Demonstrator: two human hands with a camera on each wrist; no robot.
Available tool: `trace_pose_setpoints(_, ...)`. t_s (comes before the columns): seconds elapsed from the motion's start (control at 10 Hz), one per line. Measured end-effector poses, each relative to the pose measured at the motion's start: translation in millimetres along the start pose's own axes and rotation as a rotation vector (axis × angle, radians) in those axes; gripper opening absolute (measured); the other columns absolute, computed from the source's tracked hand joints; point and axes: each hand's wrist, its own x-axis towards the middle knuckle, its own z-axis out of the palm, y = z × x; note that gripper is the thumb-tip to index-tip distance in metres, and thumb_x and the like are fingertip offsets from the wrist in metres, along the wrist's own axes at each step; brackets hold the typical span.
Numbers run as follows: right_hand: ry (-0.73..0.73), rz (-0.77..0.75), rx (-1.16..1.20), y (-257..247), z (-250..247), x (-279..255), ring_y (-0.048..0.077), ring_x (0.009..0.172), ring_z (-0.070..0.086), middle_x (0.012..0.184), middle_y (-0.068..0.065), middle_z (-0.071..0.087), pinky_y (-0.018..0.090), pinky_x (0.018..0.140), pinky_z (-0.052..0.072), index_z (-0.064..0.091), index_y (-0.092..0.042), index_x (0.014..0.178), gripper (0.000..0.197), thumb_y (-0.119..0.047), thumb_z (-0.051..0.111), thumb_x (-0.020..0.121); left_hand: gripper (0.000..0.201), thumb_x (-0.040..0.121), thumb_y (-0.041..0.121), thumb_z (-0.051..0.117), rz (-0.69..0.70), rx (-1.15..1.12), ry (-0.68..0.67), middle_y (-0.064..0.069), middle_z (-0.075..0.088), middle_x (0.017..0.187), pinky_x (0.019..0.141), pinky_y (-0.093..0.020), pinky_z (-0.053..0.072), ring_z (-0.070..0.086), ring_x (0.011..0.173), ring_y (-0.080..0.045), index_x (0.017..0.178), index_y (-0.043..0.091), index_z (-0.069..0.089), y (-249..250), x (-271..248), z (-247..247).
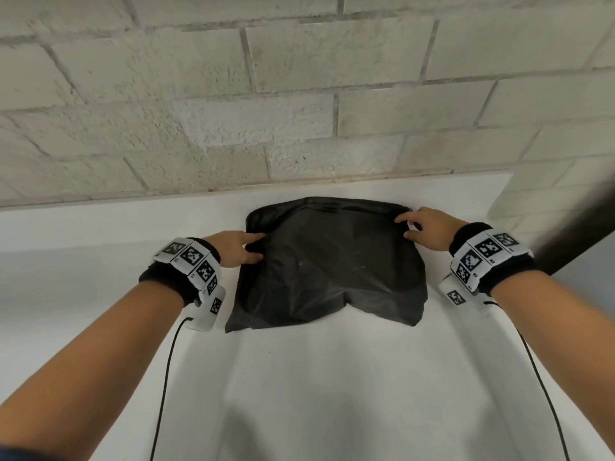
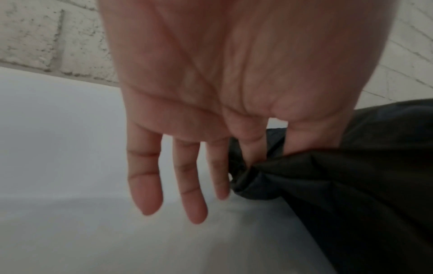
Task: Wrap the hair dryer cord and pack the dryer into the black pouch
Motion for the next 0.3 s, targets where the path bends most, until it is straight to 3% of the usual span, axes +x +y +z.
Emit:
trace_pose_setpoints(0.1, 0.02, 0.011, 0.007, -0.2, 0.0, -10.3, 0.03, 0.103, 0.05, 0.112, 0.017, 0.048, 0.027, 0.091, 0.034, 0.045, -0.015, 0.133, 0.042, -0.017, 0.051, 0.092, 0.055, 0.089, 0.031, 0.053, 0.018, -0.075, 0.141, -0.012, 0.032, 0.145, 0.109, -0.034, 0.027, 0.042, 0.125, -0.03, 0.139, 0.03, 0.031, -3.5, -8.9, 1.4)
trace_pose_setpoints(0.2, 0.05, 0.033, -0.001, -5.0, -2.2, -25.5, 0.035, 0.119, 0.045, 0.132, 0.02, 0.04, 0.035, 0.104, 0.033, 0.044, -0.017, 0.133, 0.044, -0.018, 0.053, 0.09, 0.052, 0.087, 0.031, 0.056, 0.012, -0.141, 0.209, -0.013, 0.036, 0.141, 0.107, -0.036, 0.033, 0.048, 0.119, -0.031, 0.136, 0.027, 0.038, -2.6, -24.7, 2.0)
trace_pose_setpoints(0.3, 0.081, 0.028, -0.03, -12.7, -0.2, -39.7, 0.035, 0.121, 0.044, 0.134, 0.019, 0.039, 0.037, 0.104, 0.034, 0.04, -0.018, 0.135, 0.047, -0.02, 0.052, 0.09, 0.048, 0.088, 0.033, 0.055, 0.0, -0.123, 0.184, -0.01, 0.038, 0.141, 0.108, -0.036, 0.031, 0.046, 0.122, -0.029, 0.133, 0.027, 0.042, -2.9, -41.3, -1.1)
